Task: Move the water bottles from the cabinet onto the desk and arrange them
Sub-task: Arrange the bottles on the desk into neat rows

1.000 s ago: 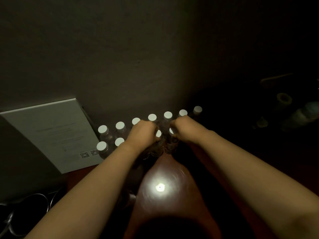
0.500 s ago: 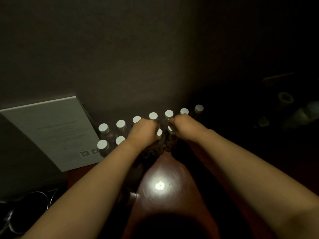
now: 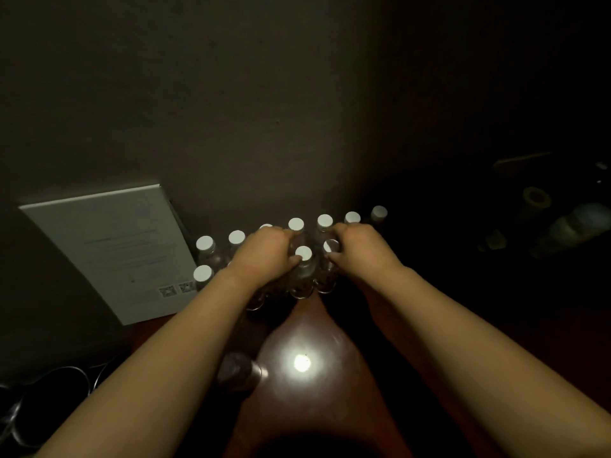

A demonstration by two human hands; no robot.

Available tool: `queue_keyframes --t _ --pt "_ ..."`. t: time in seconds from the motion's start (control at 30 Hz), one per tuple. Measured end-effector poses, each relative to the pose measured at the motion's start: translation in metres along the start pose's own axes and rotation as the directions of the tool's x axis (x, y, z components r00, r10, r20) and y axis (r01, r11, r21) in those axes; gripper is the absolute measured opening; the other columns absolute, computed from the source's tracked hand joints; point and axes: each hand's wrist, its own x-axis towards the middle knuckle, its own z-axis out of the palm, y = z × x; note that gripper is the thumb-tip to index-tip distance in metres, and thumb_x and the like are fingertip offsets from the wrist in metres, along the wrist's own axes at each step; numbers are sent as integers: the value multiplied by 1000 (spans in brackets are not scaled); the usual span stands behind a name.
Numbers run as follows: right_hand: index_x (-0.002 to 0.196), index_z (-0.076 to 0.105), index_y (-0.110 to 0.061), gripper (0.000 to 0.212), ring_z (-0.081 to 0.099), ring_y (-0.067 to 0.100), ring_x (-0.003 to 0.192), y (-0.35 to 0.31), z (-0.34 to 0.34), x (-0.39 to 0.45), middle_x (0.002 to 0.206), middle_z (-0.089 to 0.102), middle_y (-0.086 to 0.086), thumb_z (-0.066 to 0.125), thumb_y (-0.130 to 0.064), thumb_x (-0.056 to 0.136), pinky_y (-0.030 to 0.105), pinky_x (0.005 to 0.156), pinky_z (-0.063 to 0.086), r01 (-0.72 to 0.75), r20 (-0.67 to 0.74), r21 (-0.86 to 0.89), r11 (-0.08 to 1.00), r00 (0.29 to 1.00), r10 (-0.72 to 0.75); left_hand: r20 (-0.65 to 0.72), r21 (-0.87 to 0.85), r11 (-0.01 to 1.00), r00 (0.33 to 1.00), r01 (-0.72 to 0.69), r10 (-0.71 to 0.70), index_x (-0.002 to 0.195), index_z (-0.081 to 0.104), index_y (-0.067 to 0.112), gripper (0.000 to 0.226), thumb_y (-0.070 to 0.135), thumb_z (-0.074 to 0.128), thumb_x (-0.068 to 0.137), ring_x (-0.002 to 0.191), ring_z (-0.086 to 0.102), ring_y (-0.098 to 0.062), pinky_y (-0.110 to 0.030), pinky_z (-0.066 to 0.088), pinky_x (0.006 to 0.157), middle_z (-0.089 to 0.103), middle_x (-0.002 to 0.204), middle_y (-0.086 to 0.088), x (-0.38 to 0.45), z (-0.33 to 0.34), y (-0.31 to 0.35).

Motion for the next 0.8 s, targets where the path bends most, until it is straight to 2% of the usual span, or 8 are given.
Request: queue_keyframes --t 0.1,0.2,0.33,0.43,0.6,0.73,0.8 --pt "108 66 -12 29 62 30 96 -26 -4 -20 100 66 12 65 -28 84 36 80 51 42 -3 57 997 999 -41 -43 2 999 998 37 -37 115 66 18 36 40 65 86 102 62 -29 -38 51 81 66 107 -7 -13 -10 -14" --pt "105 65 -10 26 62 32 98 -65 6 -47 102 66 13 64 -27 85 39 83 50 183 121 92 979 974 -193 -39 31 995 995 94 -93 107 67 16 33 42 63 87 98 62 -30 -35 47 76 67 102 -8 -27 -19 -25" --pt "128 57 -14 54 58 31 106 -115 27 -75 115 59 14 76 -32 80 37 91 48 399 310 146 905 850 -425 -57 22 989 988 146 -145 112 69 17 36 43 64 87 102 62 -30 -36 50 80 70 107 -8 -47 -31 -38" --pt "140 48 -20 73 56 33 105 -144 46 -90 120 53 15 80 -35 77 37 87 50 468 432 130 874 767 -474 -56 35 987 986 159 -157 115 69 17 37 41 64 87 104 62 -31 -36 49 84 69 110 -8 -61 -37 -45" --pt "133 56 -15 42 59 37 96 -158 61 -98 111 54 17 61 -23 92 39 80 50 519 419 119 847 747 -517 -70 16 983 980 186 -184 109 71 16 32 37 62 87 98 61 -31 -33 45 75 69 99 -12 -86 -42 -52" --pt "127 58 -12 36 59 37 95 -157 64 -95 109 54 16 58 -20 92 43 80 50 529 417 87 844 750 -514 -50 4 980 979 197 -197 94 68 14 24 35 60 89 94 60 -28 -33 43 67 68 91 -9 -95 -44 -49" --pt "120 60 -7 30 60 37 92 -157 67 -96 105 55 17 57 -20 93 41 74 48 531 402 77 844 758 -513 -36 -12 980 980 197 -197 95 68 16 23 35 59 89 94 61 -28 -31 43 67 69 91 -8 -95 -43 -44"
